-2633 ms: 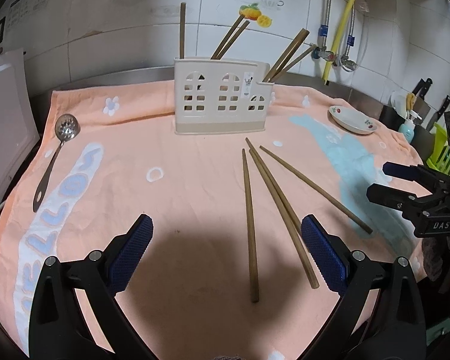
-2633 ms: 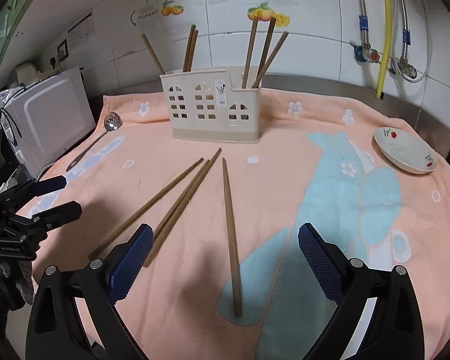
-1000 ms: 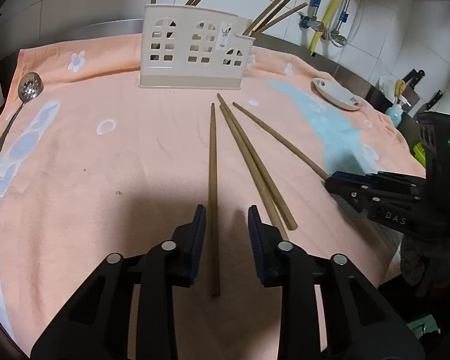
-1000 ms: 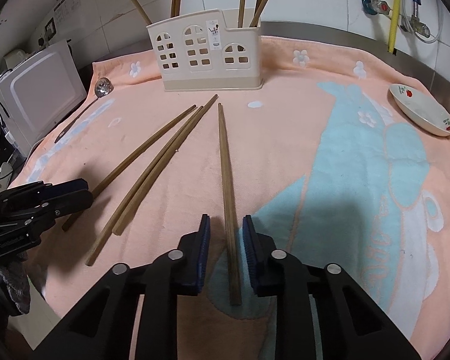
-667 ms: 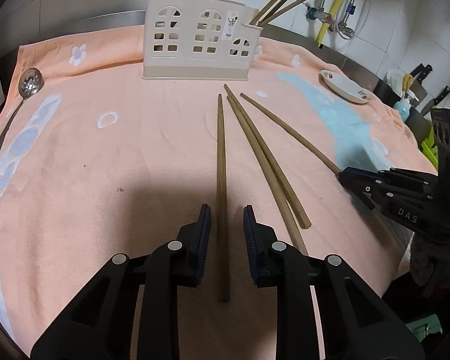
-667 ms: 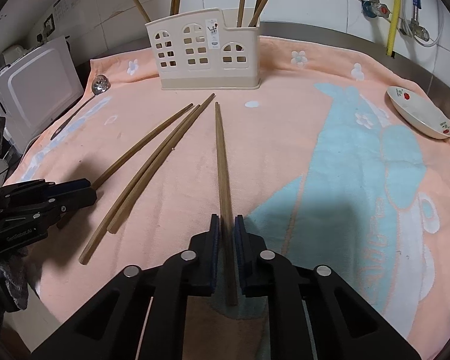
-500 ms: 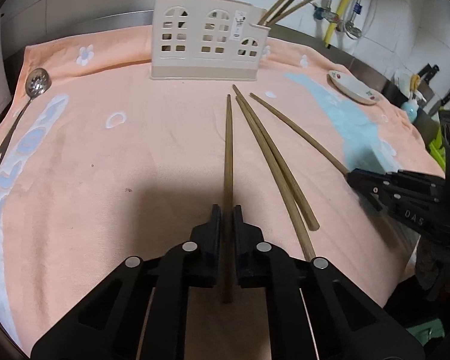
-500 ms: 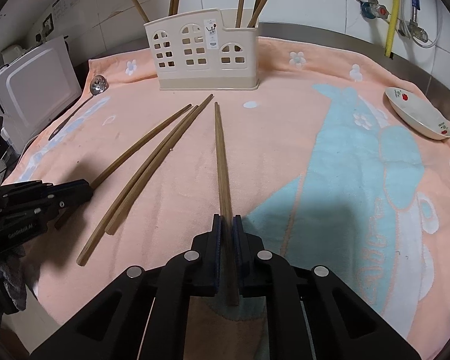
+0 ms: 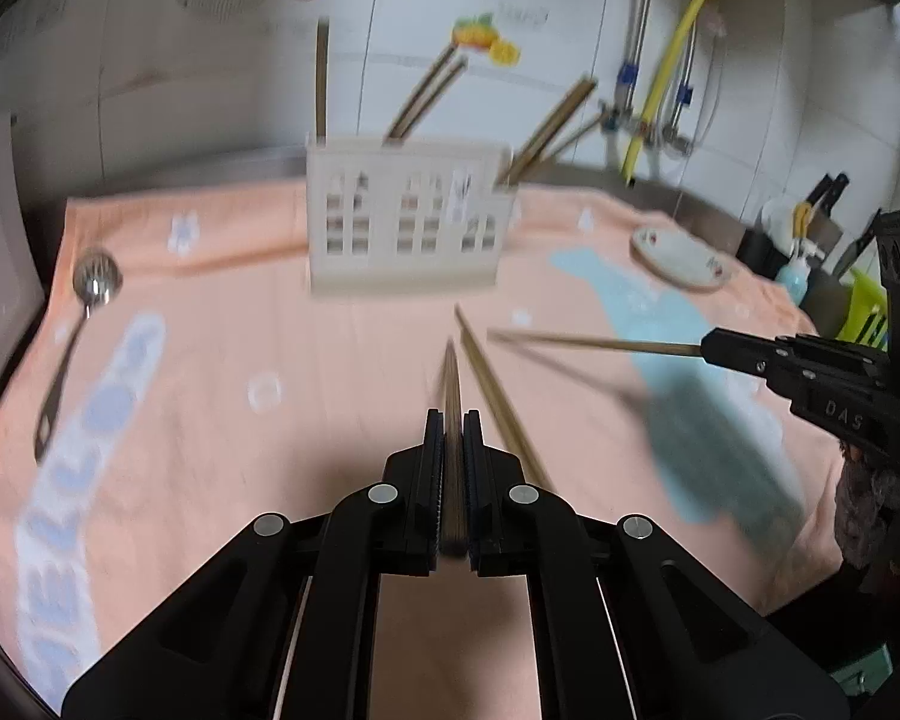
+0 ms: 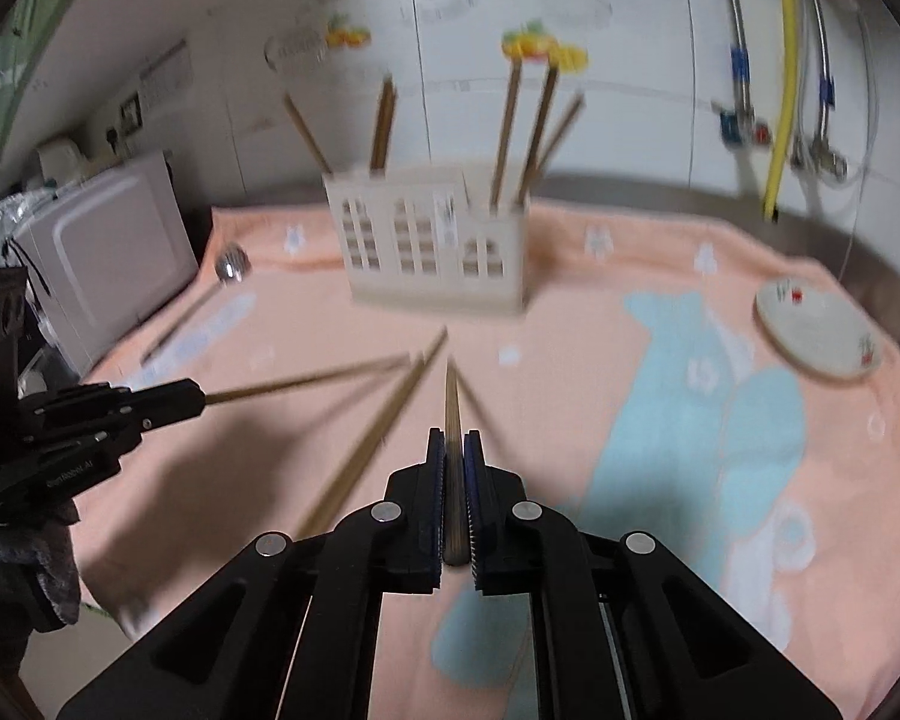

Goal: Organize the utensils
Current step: 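Lift both held chopsticks and carry them over the beige holder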

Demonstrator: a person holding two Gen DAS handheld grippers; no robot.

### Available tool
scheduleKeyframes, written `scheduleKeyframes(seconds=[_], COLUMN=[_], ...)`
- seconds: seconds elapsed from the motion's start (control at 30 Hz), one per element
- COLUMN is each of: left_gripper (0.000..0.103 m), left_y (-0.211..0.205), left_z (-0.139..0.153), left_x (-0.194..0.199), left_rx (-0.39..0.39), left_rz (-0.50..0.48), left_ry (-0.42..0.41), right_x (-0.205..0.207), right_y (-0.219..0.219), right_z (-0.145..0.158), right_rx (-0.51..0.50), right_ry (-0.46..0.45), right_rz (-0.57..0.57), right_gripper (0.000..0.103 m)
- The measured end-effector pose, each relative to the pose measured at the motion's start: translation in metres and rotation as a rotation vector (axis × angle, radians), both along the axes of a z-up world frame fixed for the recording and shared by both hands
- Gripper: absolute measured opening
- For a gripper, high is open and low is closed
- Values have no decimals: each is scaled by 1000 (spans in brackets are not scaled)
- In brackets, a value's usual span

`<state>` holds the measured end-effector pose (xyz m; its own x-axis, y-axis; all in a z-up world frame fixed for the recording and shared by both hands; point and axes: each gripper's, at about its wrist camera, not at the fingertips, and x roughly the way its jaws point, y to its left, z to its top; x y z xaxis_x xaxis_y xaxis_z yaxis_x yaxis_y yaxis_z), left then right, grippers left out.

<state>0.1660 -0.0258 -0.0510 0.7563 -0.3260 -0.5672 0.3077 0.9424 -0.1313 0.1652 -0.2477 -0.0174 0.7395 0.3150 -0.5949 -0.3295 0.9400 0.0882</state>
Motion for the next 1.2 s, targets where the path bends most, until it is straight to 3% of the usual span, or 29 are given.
scheduleKeyframes(seconds=[0.63,0.97,1.2], left_gripper=[5,5,5], left_y=[-2,-14,-16], left_z=[119,202,213], left_x=[72,106,136], left_rx=[76,100,113], left_rz=[-45,-27,22], left_ry=[-203,-395,-456], right_x=[98,136,159], right_y=[0,9,9], right_z=[147,173,172], right_rx=[49,39,44], right_ry=[-107,-154,-156], right_rz=[82,58,35], right_gripper=[6,6,6])
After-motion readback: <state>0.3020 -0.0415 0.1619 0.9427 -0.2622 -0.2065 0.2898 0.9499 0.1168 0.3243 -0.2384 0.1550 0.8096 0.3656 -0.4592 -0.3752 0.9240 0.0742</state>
